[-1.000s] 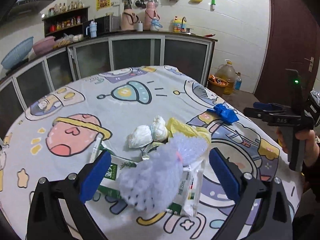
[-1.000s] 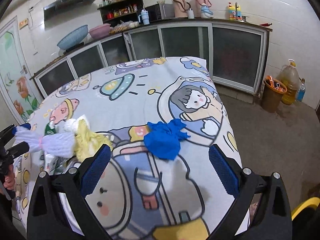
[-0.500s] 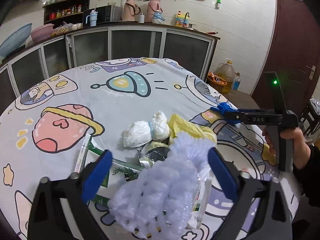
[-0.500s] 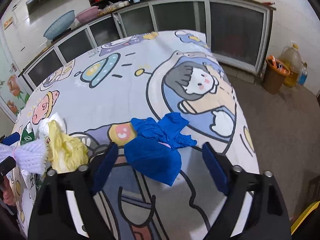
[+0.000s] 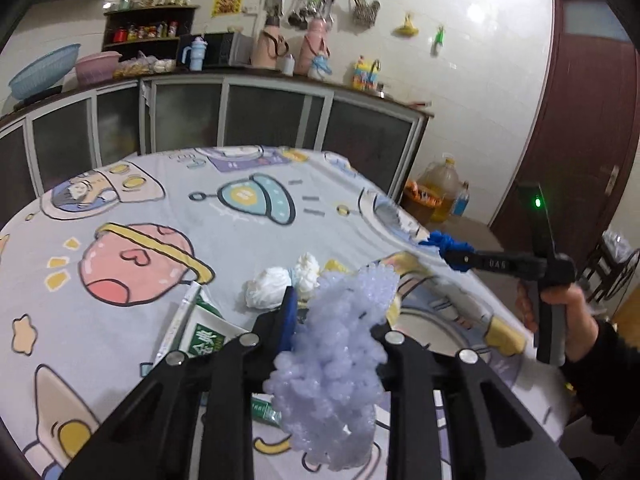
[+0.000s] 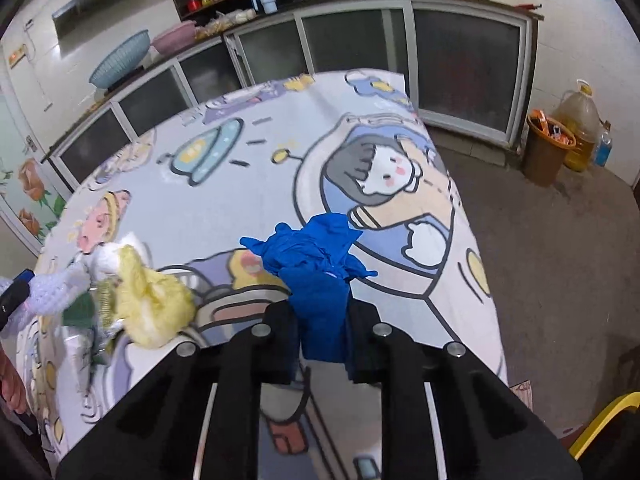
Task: Collect trash
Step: 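Grasp the white mesh bag with the left tool while the right tool grasps the blue glove, then carry mesh bag and glove to the bin and open both tools over it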
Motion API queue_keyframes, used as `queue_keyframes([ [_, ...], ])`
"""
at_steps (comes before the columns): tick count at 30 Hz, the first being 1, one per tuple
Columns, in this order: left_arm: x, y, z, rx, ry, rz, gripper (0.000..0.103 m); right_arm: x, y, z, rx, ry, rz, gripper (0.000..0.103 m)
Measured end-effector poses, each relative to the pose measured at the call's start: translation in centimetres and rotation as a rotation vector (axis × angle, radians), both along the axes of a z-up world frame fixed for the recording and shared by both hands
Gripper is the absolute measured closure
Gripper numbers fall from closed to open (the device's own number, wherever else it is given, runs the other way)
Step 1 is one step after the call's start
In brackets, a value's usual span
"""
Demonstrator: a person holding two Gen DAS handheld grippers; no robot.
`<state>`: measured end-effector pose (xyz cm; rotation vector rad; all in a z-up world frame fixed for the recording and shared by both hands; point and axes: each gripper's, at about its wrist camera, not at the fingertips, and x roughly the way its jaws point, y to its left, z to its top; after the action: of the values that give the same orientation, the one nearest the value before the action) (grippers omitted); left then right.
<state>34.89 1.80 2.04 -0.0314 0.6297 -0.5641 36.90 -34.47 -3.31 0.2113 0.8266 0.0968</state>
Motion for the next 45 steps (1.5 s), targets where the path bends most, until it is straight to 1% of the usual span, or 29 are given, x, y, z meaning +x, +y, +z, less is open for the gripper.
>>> queue_keyframes([
  [3,-1.3,1.0,1.3,-0.029,-0.015,0.014,0.08,-1.6,0.1,1.4,0.021,-0.017,0.015,0.086],
  [9,-4.3,2.6,2.4,-0.034,-0.034,0.046,0.08,-5.0,0.7,3.6,0.051,-0.056,0.047,0.087],
  [12,-5.9,3.5,2.6,-0.042,-0.039,0.064,0.08,-6.8,0.9,4.4,0.061,-0.069,0.056,0.087],
  [16,-7.9,4.7,2.3,-0.053,-0.032,0.087,0.08,-9.2,1.3,4.9,0.049,-0.085,0.068,0.086],
  [24,-11.3,5.6,1.2,-0.071,-0.018,0.114,0.08,-12.9,2.0,4.8,0.057,-0.096,0.11,0.087],
  [28,-13.1,4.9,0.7,-0.059,-0.02,0.118,0.08,-14.6,2.5,4.2,0.058,-0.09,0.143,0.087],
  [31,-14.1,4.0,0.3,-0.051,-0.011,0.104,0.08,-15.7,2.6,3.8,0.069,-0.083,0.152,0.087],
  [33,-14.8,3.2,0.0,-0.034,-0.008,0.099,0.08,-16.5,2.5,3.5,0.079,-0.078,0.156,0.087],
  [37,-15.7,1.0,-0.5,-0.012,-0.003,0.072,0.08,-18.2,2.1,3.0,0.087,-0.075,0.161,0.087],
  [45,-16.2,-4.1,0.0,-0.017,0.0,-0.005,0.08,-20.9,-0.4,3.0,0.085,-0.089,0.118,0.087],
])
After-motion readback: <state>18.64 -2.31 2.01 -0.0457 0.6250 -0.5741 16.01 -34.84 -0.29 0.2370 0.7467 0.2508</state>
